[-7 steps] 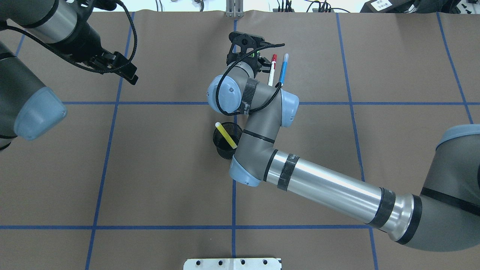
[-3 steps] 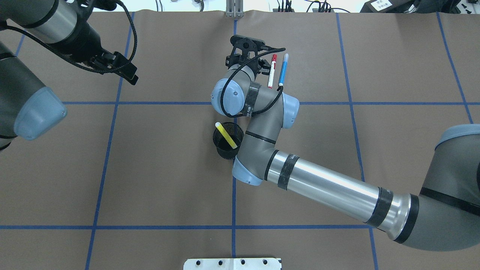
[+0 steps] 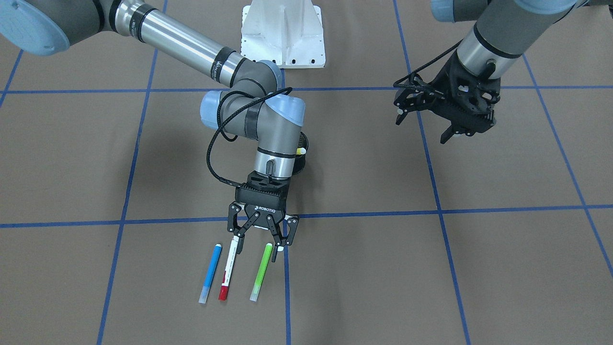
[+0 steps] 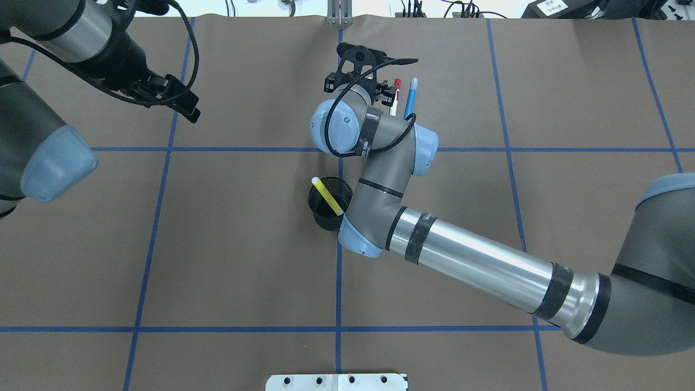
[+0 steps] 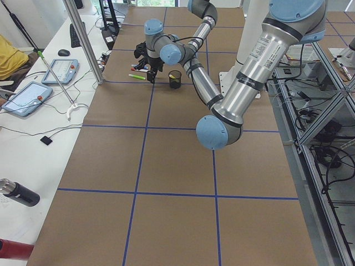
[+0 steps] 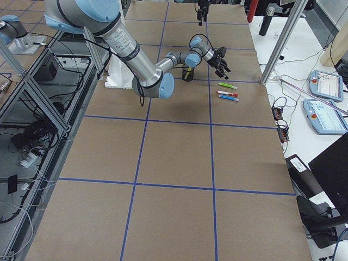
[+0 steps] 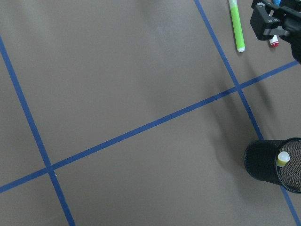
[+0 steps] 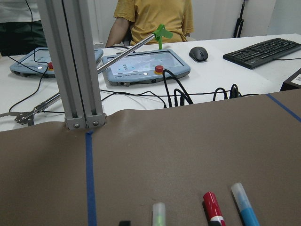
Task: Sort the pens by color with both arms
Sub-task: 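Lay the green highlighter on the table near the markers, then raise the right gripper away while the left gripper moves toward the cup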
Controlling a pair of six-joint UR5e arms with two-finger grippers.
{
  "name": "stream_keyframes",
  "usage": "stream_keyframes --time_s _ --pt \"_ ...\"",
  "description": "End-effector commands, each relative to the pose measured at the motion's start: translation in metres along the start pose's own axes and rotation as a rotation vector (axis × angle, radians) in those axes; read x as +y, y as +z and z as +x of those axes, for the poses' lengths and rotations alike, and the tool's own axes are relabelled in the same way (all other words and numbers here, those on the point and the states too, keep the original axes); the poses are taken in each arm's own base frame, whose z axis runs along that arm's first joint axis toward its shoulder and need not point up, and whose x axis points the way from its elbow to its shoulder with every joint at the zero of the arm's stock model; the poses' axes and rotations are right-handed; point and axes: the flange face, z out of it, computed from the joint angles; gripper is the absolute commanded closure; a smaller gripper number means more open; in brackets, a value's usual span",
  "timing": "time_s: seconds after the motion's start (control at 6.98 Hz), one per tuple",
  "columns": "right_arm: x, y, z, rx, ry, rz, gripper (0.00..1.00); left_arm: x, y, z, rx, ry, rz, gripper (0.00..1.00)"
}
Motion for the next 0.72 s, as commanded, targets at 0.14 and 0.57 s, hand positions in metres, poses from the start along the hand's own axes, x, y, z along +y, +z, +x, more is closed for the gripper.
stream_keyframes --time_s 0.14,0.57 --pt "-0.060 0.005 0.029 -0.070 0.030 -0.335 0.02 -0.008 -0.001 0.011 0.008 -0.089 0.005 0.00" --pt "-0.112 -0.017 0.101 -0.066 -0.106 -0.603 0.01 -0.028 0.023 0.072 0.049 -0.258 -0.035 0.01"
